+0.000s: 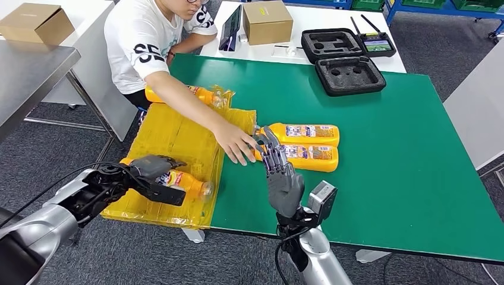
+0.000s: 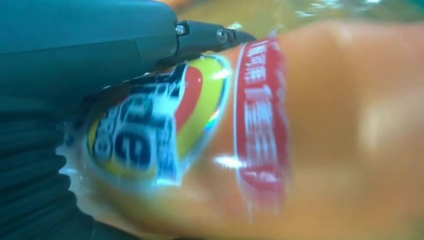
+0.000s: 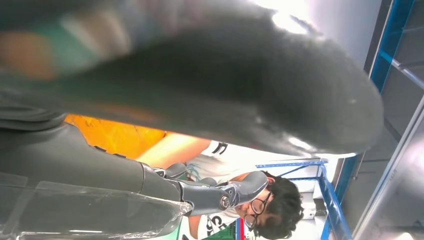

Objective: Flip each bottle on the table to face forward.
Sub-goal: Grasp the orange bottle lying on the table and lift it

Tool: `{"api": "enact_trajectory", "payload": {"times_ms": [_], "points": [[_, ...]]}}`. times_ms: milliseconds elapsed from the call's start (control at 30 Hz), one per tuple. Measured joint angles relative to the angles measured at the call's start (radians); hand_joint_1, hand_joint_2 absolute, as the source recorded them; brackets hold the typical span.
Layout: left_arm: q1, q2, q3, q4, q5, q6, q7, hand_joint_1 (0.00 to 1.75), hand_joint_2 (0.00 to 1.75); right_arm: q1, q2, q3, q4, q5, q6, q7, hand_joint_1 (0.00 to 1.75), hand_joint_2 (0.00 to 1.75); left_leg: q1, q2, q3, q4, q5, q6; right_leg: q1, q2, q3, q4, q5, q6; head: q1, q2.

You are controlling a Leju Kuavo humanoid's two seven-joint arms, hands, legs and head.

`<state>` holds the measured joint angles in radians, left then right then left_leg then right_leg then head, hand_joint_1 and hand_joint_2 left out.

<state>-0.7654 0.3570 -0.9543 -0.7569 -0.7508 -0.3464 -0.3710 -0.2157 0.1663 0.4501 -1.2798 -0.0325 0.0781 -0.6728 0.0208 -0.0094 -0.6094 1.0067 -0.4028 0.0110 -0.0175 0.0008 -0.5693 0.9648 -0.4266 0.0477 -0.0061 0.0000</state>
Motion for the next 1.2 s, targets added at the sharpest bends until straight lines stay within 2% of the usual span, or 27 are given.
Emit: {"api": "enact_trajectory", "payload": {"times_ms": [200, 467, 767, 900, 1000, 1067, 1133, 1200], "points": [[-0.035, -0.029, 0.021, 0.072, 0.119, -0.141, -0.079, 0.00, 0.00, -0.027, 0.002, 0.012, 0.022, -0.022, -0.007, 0.016, 0.00, 0.00, 0.000, 0.000, 0.000, 0.000, 0.000, 0.000, 0.000, 0.000, 0.000, 0.000, 0.001, 0.000, 0.000, 0.000], [-0.058, -0.039, 0.029, 0.141, 0.186, -0.187, -0.123, 0.00, 0.00, -0.055, 0.009, 0.028, 0.053, -0.041, -0.016, 0.030, 0.00, 0.00, 0.000, 0.001, 0.000, 0.000, 0.000, 0.000, 0.001, 0.000, -0.001, 0.001, 0.000, 0.000, 0.000, 0.000], [-0.065, -0.039, 0.041, 0.163, 0.213, -0.222, -0.144, 0.00, 0.00, -0.065, 0.010, 0.037, 0.075, -0.047, -0.017, 0.031, 0.00, 0.00, 0.000, 0.001, -0.001, 0.000, 0.000, 0.000, 0.001, 0.000, -0.001, 0.001, 0.000, 0.000, 0.000, 0.000], [-0.069, -0.034, 0.053, 0.170, 0.272, -0.245, -0.162, 0.00, 0.00, -0.065, 0.009, 0.042, 0.080, -0.052, -0.022, 0.032, 0.00, 0.00, 0.001, 0.001, -0.001, 0.000, 0.000, 0.000, 0.001, 0.000, -0.003, 0.001, 0.000, 0.000, 0.000, 0.000], [-0.064, -0.036, 0.073, 0.179, 0.311, -0.187, -0.171, 0.00, 0.00, -0.060, 0.009, 0.042, 0.082, -0.054, -0.028, 0.032, 0.00, 0.00, 0.001, 0.001, -0.003, 0.000, 0.001, 0.000, 0.001, 0.000, -0.005, 0.001, 0.001, 0.000, 0.000, 0.000], [-0.054, -0.040, 0.090, 0.185, 0.321, -0.111, -0.185, 0.00, 0.00, -0.051, 0.008, 0.042, 0.082, -0.051, -0.032, 0.032, 0.00, 0.00, 0.001, 0.002, -0.004, 0.000, 0.001, 0.000, 0.001, 0.001, -0.006, 0.001, 0.001, 0.000, 0.000, 0.000], [-0.036, -0.047, 0.114, 0.187, 0.303, 0.044, -0.197, 0.00, 0.00, -0.037, 0.005, 0.042, 0.081, -0.043, -0.035, 0.031, 0.00, 0.00, 0.001, 0.002, -0.006, 0.000, 0.001, 0.000, 0.001, 0.001, -0.007, 0.001, 0.001, 0.000, 0.000, 0.000], [-0.011, -0.061, 0.147, 0.185, 0.231, 0.317, -0.184, 0.00, 0.00, -0.018, 0.004, 0.042, 0.075, -0.031, -0.036, 0.028, 0.00, 0.00, 0.000, 0.001, -0.007, 0.000, 0.001, 0.000, 0.001, 0.001, -0.009, 0.001, 0.001, 0.000, 0.000, 0.000]]}}
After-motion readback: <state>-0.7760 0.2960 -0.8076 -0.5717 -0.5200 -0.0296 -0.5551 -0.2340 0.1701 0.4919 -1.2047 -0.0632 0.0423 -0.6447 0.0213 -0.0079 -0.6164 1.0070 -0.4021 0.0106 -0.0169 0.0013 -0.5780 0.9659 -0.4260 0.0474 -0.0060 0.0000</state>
